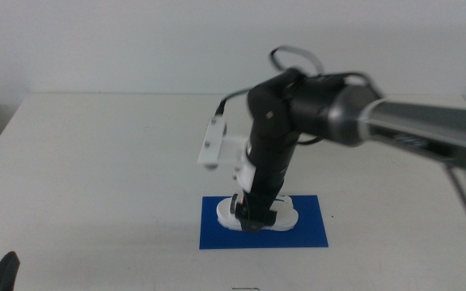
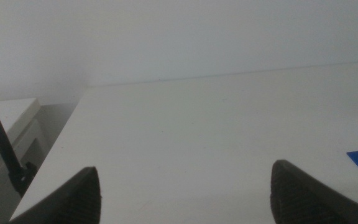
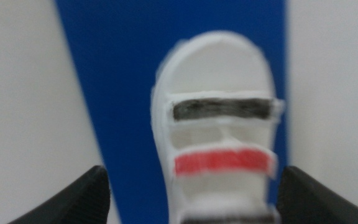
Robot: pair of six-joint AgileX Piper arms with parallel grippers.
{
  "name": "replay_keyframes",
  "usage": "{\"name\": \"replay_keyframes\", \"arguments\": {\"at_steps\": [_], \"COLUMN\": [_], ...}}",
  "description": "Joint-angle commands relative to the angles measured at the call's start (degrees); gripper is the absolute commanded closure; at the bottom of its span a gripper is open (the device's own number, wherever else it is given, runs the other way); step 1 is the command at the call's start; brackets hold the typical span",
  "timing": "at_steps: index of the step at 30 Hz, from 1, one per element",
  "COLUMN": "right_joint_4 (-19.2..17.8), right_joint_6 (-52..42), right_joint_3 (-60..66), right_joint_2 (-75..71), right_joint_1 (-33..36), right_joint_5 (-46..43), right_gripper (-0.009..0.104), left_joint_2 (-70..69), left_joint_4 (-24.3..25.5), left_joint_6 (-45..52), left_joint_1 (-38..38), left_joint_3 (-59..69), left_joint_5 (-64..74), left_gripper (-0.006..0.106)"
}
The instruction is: Use one arm to grab the shoe from the table and place it on the mat.
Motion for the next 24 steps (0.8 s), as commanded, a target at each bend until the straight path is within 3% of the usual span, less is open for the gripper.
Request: {"name": "replay_keyframes", "arguments": {"at_steps": [1, 11, 16, 24], "right_joint_4": [1.21, 3.16, 2.05, 2.03], "right_joint_6": [1.48, 24.58, 33.44, 35.24], "right_joint_3": [2.33, 36.29, 52.25, 68.71], "right_joint_2": [-10.65, -45.46, -62.53, -83.57], "right_joint_1": [-0.99, -6.43, -10.23, -18.47], "right_joint_5": [-4.21, -32.62, -46.23, -52.60], "right_gripper": [0.001, 0.001, 0.002, 0.008], "left_joint_2": [-1.08, -1.08, -1.08, -1.08], "left_joint_4": [-0.49, -0.49, -0.49, -0.49], "left_joint_6": [-0.84, -0.84, -0.84, -0.84], "left_joint_1": [-0.22, -0.22, -0.22, -0.22], "left_joint_3": [-0.19, -0.19, -0.19, -0.19], "left_joint_5": [-4.72, -4.72, -4.72, -4.72], "left_gripper": [0.007, 0.007, 0.007, 0.007]}}
